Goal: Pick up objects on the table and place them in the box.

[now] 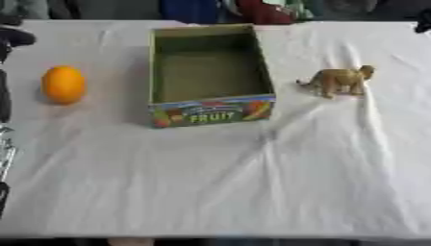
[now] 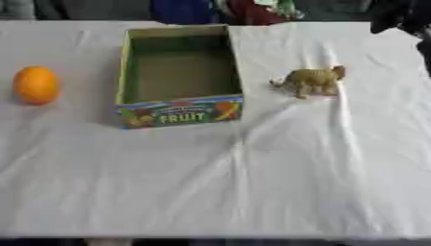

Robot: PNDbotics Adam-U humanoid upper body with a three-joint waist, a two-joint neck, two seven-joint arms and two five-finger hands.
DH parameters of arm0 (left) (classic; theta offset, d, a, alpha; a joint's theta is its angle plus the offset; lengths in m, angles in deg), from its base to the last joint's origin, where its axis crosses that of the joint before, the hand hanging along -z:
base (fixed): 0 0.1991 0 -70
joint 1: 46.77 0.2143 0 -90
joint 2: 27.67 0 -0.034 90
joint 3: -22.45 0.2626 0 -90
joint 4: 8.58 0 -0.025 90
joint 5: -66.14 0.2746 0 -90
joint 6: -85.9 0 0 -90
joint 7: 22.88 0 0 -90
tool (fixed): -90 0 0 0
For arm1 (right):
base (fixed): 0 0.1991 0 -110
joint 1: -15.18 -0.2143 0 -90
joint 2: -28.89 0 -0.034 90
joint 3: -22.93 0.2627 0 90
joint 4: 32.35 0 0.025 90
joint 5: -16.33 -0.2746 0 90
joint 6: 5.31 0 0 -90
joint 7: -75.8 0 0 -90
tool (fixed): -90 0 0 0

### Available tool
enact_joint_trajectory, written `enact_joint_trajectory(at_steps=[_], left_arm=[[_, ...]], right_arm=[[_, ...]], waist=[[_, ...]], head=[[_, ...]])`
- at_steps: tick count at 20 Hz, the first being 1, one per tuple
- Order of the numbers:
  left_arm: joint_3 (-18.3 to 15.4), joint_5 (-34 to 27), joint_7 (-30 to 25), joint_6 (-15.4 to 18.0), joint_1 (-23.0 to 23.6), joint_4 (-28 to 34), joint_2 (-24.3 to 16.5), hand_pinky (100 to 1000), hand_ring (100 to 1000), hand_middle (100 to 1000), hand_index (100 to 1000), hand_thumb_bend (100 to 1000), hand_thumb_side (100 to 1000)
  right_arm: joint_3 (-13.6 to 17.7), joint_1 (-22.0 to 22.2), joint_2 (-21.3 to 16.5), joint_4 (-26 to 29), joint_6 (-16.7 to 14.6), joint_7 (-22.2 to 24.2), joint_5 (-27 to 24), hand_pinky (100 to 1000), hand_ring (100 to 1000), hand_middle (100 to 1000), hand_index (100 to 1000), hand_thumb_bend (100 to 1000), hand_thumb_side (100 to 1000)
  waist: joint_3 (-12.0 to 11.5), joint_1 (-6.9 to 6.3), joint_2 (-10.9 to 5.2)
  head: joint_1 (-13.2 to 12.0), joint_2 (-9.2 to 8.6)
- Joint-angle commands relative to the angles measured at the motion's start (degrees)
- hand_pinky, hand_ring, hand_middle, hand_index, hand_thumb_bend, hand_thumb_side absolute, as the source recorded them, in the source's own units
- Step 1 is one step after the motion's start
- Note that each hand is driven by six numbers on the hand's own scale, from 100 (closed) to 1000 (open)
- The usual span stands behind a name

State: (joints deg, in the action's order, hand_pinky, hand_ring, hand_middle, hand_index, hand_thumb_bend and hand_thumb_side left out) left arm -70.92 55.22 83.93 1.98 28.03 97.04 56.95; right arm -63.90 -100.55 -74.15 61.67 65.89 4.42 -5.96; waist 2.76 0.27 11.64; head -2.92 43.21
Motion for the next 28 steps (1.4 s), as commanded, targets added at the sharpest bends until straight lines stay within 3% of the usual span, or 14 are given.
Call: enact_joint_trajectory(at_steps=[1,12,15,16,18,19,23,28], left_arm=[[-0.2,0.5,-0.1,-0.2,-0.4,0.5,-0.6,646,522,552,743,381,979],[-0.3,1.0,-0.5,-0.4,-0.3,0.7,-0.6,646,522,549,744,385,968],[-0.7,2.6,-1.7,-1.0,-0.6,0.8,-1.6,648,526,548,741,466,892],[-0.9,4.0,-2.6,-1.5,-0.9,0.7,-2.3,645,526,550,747,455,845],[-1.3,8.7,-5.6,-3.3,-1.7,0.4,-4.6,649,532,555,748,452,814],[-1.4,11.8,-7.5,-4.3,-2.2,0.2,-6.4,645,531,559,750,436,747],[-1.6,24.8,-15.0,-8.1,-5.1,-2.3,-14.0,646,541,570,748,413,628],[0.7,33.9,-22.2,-7.9,-10.9,-11.1,-23.4,646,543,570,738,370,528]], right_arm=[[0.7,-1.0,-1.1,0.4,-0.1,0.2,-0.3,618,609,637,739,100,585],[0.8,-0.9,-1.1,0.4,-0.1,0.5,-0.3,620,609,635,740,100,577],[0.9,-0.8,-1.2,0.4,-0.1,0.5,-0.3,620,609,634,740,100,577],[0.9,-0.8,-1.2,0.4,-0.1,0.5,-0.3,620,608,633,740,100,578],[0.9,-0.7,-1.2,0.3,-0.2,0.7,-0.3,621,608,631,740,100,580],[0.8,-0.7,-1.3,0.3,-0.2,0.8,-0.3,621,608,630,740,100,582],[0.8,-0.6,-1.5,0.2,-0.2,1.0,-0.3,622,606,627,740,100,587],[0.7,-0.4,-1.6,0.1,-0.2,1.3,-0.4,622,605,625,740,100,593]], waist=[[0.0,-0.04,-0.7],[0.0,-0.13,-0.74],[0.0,-0.15,-0.79],[0.1,-0.15,-0.83],[0.1,-0.16,-0.91],[0.1,-0.21,-0.96],[0.3,-0.35,-1.15],[0.7,-0.59,-1.45]], head=[[-0.2,-0.47],[0.0,-0.9],[0.1,-1.01],[0.1,-1.0],[-0.1,-0.94],[-0.2,-0.94],[-0.4,-0.95],[-0.8,-0.86]])
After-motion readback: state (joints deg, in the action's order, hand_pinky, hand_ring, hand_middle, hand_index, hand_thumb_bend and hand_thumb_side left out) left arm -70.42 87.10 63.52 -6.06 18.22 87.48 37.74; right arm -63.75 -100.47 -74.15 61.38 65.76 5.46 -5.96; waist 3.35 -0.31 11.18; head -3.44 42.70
